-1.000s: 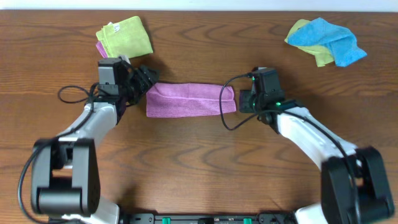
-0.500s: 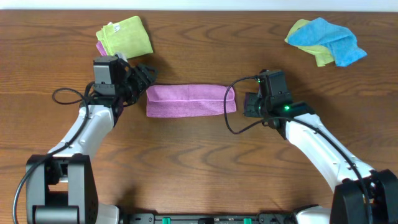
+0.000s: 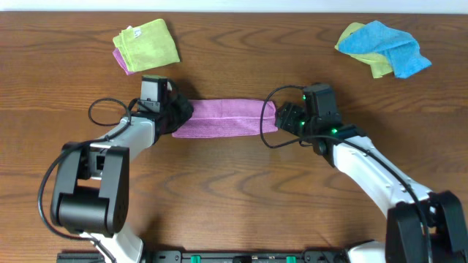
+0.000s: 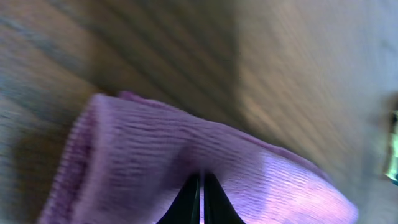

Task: Fold the cloth

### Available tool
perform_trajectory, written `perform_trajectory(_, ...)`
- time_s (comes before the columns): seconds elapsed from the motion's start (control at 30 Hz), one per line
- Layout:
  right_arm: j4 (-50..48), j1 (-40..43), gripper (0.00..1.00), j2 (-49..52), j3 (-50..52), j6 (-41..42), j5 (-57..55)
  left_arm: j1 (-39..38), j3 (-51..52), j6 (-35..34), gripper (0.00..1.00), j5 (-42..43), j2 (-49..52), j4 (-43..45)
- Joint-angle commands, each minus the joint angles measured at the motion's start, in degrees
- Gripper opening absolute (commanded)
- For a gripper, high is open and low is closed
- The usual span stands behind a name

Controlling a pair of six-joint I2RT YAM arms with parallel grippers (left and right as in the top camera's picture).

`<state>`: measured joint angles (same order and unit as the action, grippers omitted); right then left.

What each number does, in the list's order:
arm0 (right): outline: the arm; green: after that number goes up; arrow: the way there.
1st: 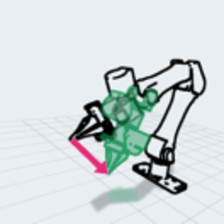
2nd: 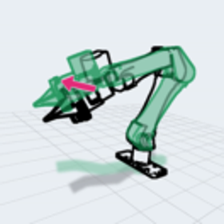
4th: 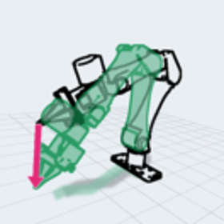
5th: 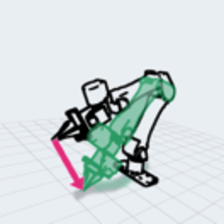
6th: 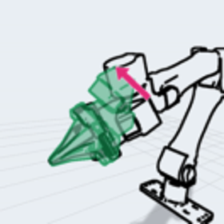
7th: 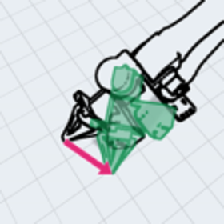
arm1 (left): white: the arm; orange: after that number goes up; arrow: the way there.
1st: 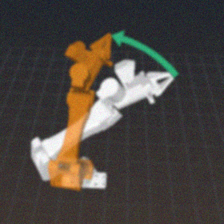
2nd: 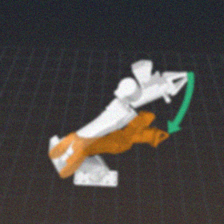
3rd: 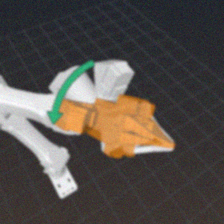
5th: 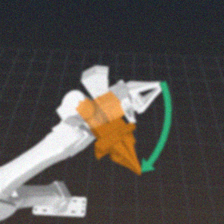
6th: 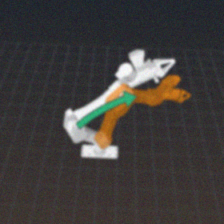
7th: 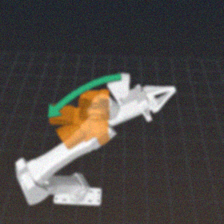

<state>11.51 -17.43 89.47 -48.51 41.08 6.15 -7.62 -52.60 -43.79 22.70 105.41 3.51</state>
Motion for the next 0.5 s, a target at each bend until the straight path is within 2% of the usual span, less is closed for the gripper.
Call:
perform_trajectory(0.0,-1.6,0.5,0.69,2.2,1.5,4.6,3.9,0.1,-0.8,0.1,0.06,-3.2,1.6,0.2)
perform_trajectory(0.47,-12.3,-1.9,0.7,13.4,1.5,11.7,8.5,0.1,-0.8,1.4,0.06,-5.3,2.1,-3.2)
